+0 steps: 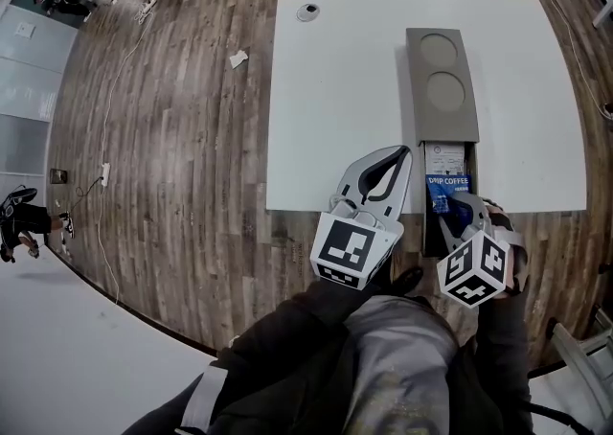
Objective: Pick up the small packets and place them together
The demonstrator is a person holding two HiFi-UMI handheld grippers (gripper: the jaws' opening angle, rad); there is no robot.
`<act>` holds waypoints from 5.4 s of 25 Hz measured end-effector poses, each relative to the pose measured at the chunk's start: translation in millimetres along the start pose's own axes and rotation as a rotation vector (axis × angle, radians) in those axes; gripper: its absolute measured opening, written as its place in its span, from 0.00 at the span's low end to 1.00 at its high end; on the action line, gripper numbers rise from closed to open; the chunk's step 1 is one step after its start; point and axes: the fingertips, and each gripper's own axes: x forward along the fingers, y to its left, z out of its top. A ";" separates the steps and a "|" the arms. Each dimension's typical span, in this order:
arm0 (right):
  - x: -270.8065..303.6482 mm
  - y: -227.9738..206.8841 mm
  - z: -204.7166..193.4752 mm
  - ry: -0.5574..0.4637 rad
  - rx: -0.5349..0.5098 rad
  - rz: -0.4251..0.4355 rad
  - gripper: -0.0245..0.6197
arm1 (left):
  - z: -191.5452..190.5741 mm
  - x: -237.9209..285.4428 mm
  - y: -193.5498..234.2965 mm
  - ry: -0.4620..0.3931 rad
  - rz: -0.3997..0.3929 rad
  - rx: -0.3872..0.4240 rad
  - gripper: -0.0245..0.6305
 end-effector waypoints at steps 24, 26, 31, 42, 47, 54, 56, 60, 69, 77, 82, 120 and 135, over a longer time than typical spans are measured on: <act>-43.7 -72.1 52.2 -0.188 0.097 -0.139 0.20 | 47.8 16.7 -3.5 -0.058 -0.023 0.065 0.04; -40.1 -92.9 59.3 -0.188 0.098 -0.162 0.20 | 53.7 25.9 7.6 -0.064 -0.023 0.062 0.04; -23.3 -148.2 73.1 -0.156 0.101 -0.200 0.20 | 69.6 46.7 32.3 -0.077 -0.039 0.061 0.04; 43.0 -192.6 75.6 -0.077 0.131 -0.086 0.23 | 56.2 73.4 72.9 -0.030 -0.057 -0.028 0.04; 49.9 -202.6 76.6 -0.083 0.170 -0.096 0.33 | 47.1 74.5 83.7 -0.019 -0.064 -0.050 0.04; 55.2 -204.0 81.2 -0.104 0.175 -0.087 0.34 | 45.5 73.5 83.0 -0.018 -0.073 -0.062 0.04; 56.1 -208.1 81.7 -0.117 0.199 -0.076 0.35 | 46.8 73.3 84.0 -0.018 -0.069 -0.063 0.04; 57.5 -213.8 82.6 -0.149 0.241 -0.031 0.38 | 46.9 73.6 84.8 -0.017 -0.066 -0.062 0.04; 60.9 -215.6 92.2 -0.218 0.313 0.022 0.43 | 45.1 72.6 89.2 -0.007 -0.056 -0.063 0.04; 45.0 -212.5 96.7 -0.291 0.331 -0.040 0.43 | 42.9 65.7 74.3 -0.007 -0.068 -0.035 0.04; 24.2 -194.9 85.8 -0.314 0.331 -0.053 0.43 | 46.3 55.7 49.0 -0.013 -0.089 -0.027 0.04; 46.2 -58.2 16.1 0.071 0.104 -0.043 0.10 | 14.1 -2.1 2.4 0.011 -0.093 -0.038 0.04; -55.1 -40.6 25.4 -0.072 0.156 -0.243 0.06 | 42.4 -43.6 -67.8 -0.073 -0.160 0.033 0.04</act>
